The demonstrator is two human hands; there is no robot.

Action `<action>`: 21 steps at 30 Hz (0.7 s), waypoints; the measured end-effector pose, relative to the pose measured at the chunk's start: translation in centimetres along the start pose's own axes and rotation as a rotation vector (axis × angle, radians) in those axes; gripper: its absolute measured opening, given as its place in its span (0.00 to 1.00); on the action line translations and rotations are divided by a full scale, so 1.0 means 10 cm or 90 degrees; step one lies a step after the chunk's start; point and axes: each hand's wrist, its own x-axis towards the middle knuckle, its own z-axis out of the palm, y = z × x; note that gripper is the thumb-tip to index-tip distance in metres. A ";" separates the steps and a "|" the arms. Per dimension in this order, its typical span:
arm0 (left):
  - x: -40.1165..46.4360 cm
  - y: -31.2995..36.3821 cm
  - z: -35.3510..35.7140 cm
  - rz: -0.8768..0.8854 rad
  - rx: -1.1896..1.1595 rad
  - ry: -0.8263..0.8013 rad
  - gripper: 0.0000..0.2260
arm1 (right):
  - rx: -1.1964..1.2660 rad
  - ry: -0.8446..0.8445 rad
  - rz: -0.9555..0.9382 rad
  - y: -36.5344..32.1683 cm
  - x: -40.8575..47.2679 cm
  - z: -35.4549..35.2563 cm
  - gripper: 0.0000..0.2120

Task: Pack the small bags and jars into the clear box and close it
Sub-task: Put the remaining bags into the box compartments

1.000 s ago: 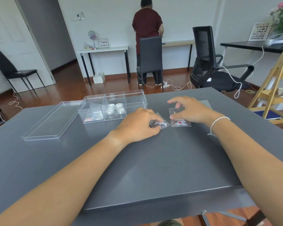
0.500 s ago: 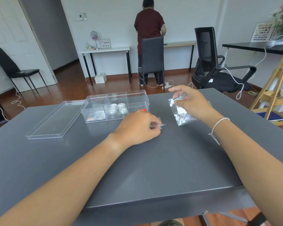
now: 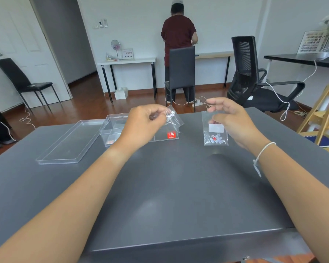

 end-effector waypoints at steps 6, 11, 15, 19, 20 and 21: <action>0.14 -0.04 -0.07 0.006 -0.041 0.024 0.06 | -0.007 -0.008 -0.005 -0.03 -0.01 0.03 0.23; 0.33 -0.10 -0.10 0.006 -0.032 0.033 0.06 | -0.014 -0.014 -0.009 -0.03 -0.03 0.05 0.24; 0.49 -0.19 -0.10 -0.036 0.012 -0.013 0.07 | -0.022 -0.016 -0.015 -0.03 -0.02 0.06 0.24; 0.61 -0.24 -0.08 -0.066 0.080 -0.108 0.08 | -0.034 -0.033 -0.016 -0.02 -0.02 0.09 0.24; 0.65 -0.24 -0.08 -0.070 0.097 -0.129 0.08 | -0.036 -0.037 -0.018 -0.02 -0.02 0.10 0.24; 0.67 -0.24 -0.08 -0.074 0.116 -0.152 0.08 | -0.036 -0.039 -0.019 -0.02 -0.03 0.11 0.23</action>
